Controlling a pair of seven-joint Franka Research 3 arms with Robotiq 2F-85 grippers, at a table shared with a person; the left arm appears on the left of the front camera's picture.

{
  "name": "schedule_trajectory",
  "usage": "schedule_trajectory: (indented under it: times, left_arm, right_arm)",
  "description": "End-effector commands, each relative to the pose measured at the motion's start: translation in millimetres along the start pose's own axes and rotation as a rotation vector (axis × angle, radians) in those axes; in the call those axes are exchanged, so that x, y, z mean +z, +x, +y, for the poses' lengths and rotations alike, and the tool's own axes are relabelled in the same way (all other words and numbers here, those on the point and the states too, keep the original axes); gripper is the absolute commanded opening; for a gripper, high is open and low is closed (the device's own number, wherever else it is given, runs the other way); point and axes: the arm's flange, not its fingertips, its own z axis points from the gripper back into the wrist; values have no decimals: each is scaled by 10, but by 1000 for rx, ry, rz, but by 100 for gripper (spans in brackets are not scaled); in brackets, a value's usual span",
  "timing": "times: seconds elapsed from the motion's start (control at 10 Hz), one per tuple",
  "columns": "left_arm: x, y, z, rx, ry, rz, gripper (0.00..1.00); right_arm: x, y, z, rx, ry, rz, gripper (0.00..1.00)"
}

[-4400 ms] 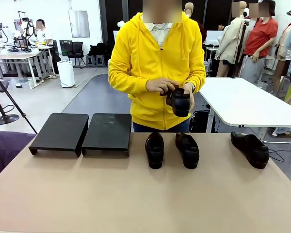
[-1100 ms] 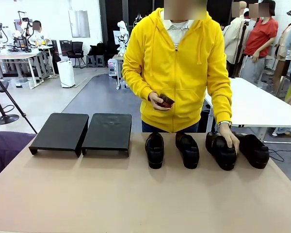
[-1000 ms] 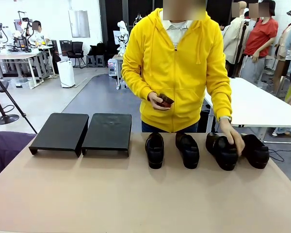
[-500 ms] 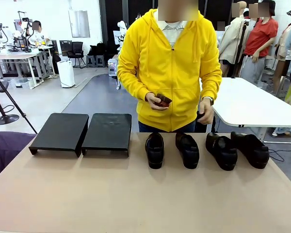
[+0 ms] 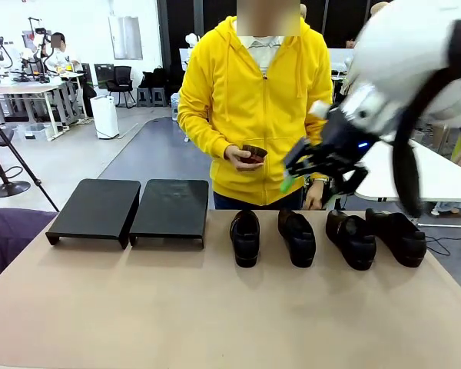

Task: Organize the shoes by placing them on the stand.
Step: Pick up one Shoe and place it in the middle of the table.

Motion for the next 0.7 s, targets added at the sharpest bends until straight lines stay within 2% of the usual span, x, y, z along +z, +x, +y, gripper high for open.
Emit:
schedule_trajectory:
  times: [0.0,0.1,0.2,0.5,0.6]
  left_arm:
    - [1,-5,-2,-15,-16,-2,100]
    - [1,-5,-2,-15,-16,-2,100]
    - [1,-5,-2,-15,-16,-2,100]
    - [1,-5,-2,-15,-16,-2,100]
    - [1,-5,-2,-15,-16,-2,100]
  right_arm:
    - [-35,163,98,20,-14,35,100]
    - [195,79,-71,55,1,15,100]
    - [-196,86,98,16,1,31,100]
    - [-156,122,69,25,4,38,100]
    - [-388,487,217,85,-96,149,100]
